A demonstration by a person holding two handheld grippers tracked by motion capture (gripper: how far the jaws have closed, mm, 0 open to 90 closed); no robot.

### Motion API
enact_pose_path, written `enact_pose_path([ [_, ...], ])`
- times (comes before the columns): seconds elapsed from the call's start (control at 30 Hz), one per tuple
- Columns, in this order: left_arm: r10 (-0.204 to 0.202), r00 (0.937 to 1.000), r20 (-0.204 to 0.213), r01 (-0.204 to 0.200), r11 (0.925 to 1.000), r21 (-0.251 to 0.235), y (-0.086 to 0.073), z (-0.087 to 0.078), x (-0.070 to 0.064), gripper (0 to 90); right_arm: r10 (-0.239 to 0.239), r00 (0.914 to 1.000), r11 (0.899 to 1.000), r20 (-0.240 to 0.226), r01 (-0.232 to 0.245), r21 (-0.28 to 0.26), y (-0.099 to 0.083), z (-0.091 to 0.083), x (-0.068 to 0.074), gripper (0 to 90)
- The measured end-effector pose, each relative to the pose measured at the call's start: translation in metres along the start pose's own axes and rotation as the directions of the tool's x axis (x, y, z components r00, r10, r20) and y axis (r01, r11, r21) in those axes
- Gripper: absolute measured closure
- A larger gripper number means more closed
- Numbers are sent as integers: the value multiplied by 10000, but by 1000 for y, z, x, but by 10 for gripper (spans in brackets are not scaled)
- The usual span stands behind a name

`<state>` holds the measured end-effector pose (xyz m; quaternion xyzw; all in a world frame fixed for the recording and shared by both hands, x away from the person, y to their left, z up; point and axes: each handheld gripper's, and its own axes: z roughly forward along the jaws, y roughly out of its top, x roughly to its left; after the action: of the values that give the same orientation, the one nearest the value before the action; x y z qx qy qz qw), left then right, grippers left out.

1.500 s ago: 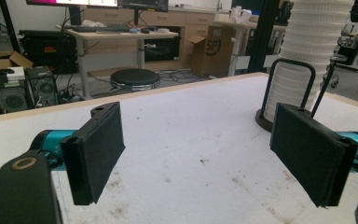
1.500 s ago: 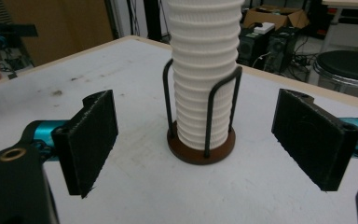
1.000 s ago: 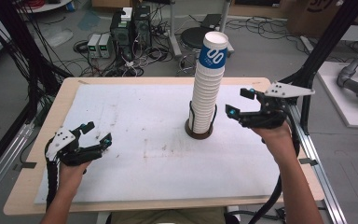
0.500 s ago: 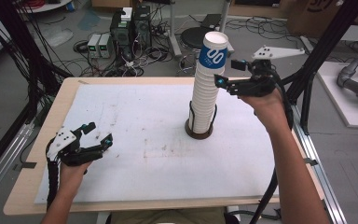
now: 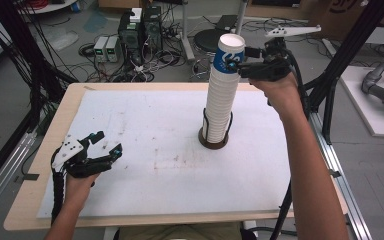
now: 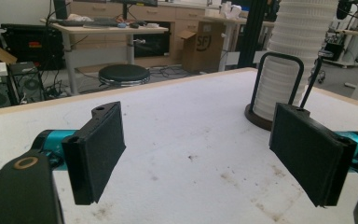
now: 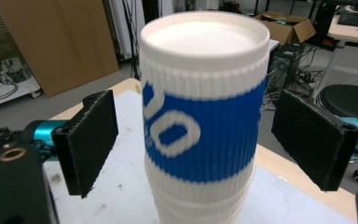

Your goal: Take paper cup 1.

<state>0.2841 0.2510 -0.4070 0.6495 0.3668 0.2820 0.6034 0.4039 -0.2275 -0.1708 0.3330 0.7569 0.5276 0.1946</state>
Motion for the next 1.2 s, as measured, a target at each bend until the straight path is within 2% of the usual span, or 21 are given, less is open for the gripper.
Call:
enact_pose_path([
  [0.27,-66,10000,29,66,10000,5,-1,1,0,182,5,9994,9998,359,-12,200,14,15,0,166],
  [0.33,-71,10000,22,71,10000,3,-1,1,0,181,10,9998,9998,204,-14,187,15,17,-1,203],
  [0.43,-89,10000,11,89,10000,45,-1,0,1,183,-5,9999,9997,133,2,236,16,19,0,211],
  [0.53,-75,10000,-3,75,9999,88,-1,0,1,185,-60,9998,9998,205,56,179,16,19,0,255],
  [0.83,-89,10000,9,89,9999,118,-1,0,1,191,-93,9995,9997,302,87,210,18,18,0,273],
  [0.9,-90,10000,24,90,9999,112,-2,1,2,192,-30,9995,9999,318,24,169,20,16,1,278],
  [1.0,-95,9999,48,94,9999,141,-1,0,2,194,31,9995,9999,318,-26,-166,24,12,1,283],
  [1.2,-105,9999,73,105,9999,115,-1,0,2,195,-99,9990,9975,439,129,-697,37,-2,3,283],
])
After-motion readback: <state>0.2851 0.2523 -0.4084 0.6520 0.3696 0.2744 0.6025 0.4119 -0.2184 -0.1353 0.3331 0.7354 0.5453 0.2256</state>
